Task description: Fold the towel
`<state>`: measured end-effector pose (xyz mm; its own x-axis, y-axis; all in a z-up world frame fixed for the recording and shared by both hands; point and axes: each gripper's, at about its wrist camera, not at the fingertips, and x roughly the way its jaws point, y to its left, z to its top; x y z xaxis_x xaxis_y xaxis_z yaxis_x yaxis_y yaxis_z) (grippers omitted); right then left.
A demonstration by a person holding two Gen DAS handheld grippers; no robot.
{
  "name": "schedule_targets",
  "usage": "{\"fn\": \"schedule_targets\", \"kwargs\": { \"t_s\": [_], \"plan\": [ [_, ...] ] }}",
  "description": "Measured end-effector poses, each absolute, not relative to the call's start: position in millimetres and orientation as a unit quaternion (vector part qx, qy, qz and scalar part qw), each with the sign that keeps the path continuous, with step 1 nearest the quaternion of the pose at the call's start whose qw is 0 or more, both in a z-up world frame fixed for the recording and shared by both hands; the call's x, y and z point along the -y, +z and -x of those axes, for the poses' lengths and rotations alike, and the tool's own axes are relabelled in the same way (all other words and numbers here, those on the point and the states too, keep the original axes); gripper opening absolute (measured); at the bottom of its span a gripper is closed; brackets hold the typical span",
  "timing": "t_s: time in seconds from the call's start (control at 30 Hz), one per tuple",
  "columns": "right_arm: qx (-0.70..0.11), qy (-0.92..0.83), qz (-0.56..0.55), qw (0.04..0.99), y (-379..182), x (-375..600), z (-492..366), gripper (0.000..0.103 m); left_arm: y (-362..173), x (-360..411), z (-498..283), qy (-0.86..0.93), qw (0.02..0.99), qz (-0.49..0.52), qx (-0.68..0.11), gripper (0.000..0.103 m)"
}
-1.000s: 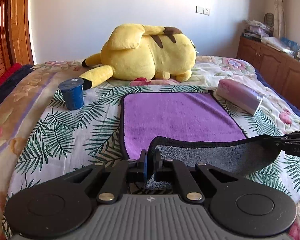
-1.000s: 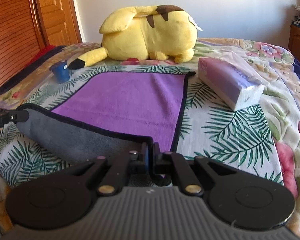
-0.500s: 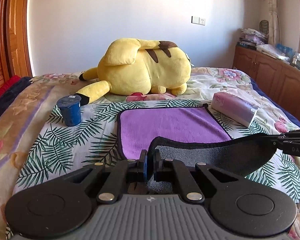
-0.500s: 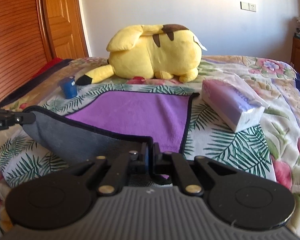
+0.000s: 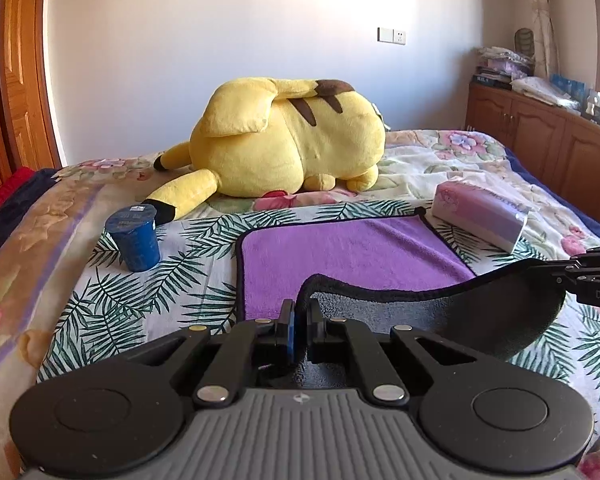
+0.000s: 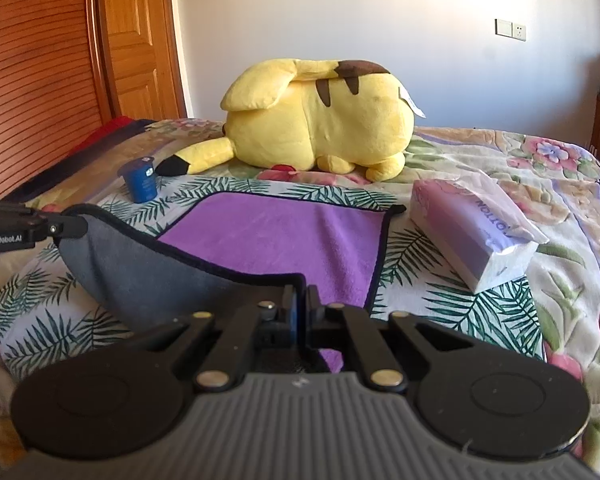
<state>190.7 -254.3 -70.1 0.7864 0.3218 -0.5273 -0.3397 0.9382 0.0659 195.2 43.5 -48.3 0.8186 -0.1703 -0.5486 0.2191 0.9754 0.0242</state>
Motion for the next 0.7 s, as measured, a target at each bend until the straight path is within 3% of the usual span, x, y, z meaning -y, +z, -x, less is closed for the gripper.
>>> {"fn": "schedule_targets", "kwargs": {
  "t_s": [0.7],
  "plan": [
    [-0.284,0.174,0.037,0.942,-93.0,258.1,-226.2,0.004,-67.4,-44.2,-234.3,-0.107,0.949,-0.067,-0.287,0.005]
  ]
}}
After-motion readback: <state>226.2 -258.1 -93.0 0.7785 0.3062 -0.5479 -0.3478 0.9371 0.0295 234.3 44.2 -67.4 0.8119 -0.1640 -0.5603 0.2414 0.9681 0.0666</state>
